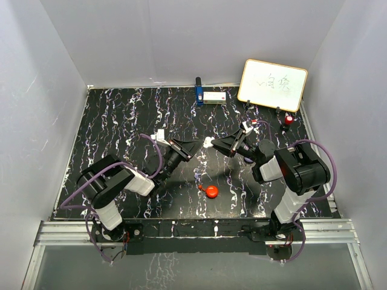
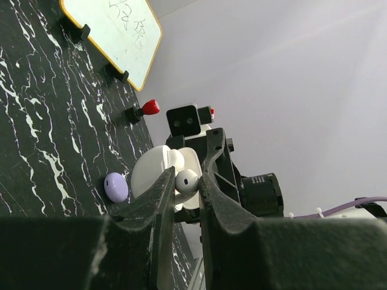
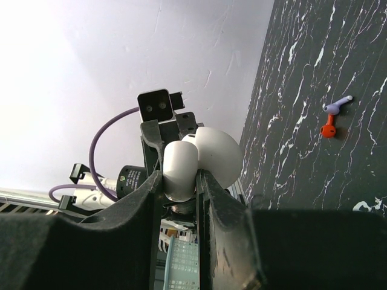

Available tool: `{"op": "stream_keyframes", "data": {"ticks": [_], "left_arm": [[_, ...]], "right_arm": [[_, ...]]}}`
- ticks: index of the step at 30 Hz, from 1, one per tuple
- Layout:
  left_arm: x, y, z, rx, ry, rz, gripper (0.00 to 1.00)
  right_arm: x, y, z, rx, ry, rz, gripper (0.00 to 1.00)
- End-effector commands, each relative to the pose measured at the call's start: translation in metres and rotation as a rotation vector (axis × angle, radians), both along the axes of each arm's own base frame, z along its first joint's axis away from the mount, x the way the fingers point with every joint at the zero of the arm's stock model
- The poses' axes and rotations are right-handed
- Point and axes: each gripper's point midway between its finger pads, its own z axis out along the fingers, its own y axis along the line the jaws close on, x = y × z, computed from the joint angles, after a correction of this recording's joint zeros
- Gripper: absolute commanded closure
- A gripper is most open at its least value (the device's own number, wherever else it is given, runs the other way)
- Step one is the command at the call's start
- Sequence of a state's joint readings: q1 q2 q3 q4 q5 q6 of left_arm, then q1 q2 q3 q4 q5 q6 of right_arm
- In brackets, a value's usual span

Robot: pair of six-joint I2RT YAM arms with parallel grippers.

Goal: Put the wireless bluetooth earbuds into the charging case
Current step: Place the earbud in the charging case.

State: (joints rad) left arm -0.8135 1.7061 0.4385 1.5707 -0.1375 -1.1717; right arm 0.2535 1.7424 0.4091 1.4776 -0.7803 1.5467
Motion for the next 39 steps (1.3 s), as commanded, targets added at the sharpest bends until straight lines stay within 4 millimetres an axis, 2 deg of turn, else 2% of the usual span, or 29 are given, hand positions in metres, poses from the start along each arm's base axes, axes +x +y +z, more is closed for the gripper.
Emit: {"op": "stream_keyframes", "data": {"ticks": [1,22,24,39], "left_arm": [[-0.004,0.007,0.071,-0.186,-0.182,0.015,1.00],[-0.010,0.011,0.099,-0.217,-0.251,0.016,1.00],[-0.010,0.011,0.099,-0.217,-0.251,0.016,1.00],[-0.008,0.007,0.093,-0.204,-0.244,0.013,1.00]], "right_arm": [[-0.025,-0.003,0.061,0.092,-0.353,0.006,1.00],[-0.021,0.000,0.062,0.100,-0.345,0.014,1.00],[-0.017,0.001,0.054,0.094,-0.322,0.014,1.00],[-0.019,0.002,0.060,0.103,-0.333,0.020,1.00]]}}
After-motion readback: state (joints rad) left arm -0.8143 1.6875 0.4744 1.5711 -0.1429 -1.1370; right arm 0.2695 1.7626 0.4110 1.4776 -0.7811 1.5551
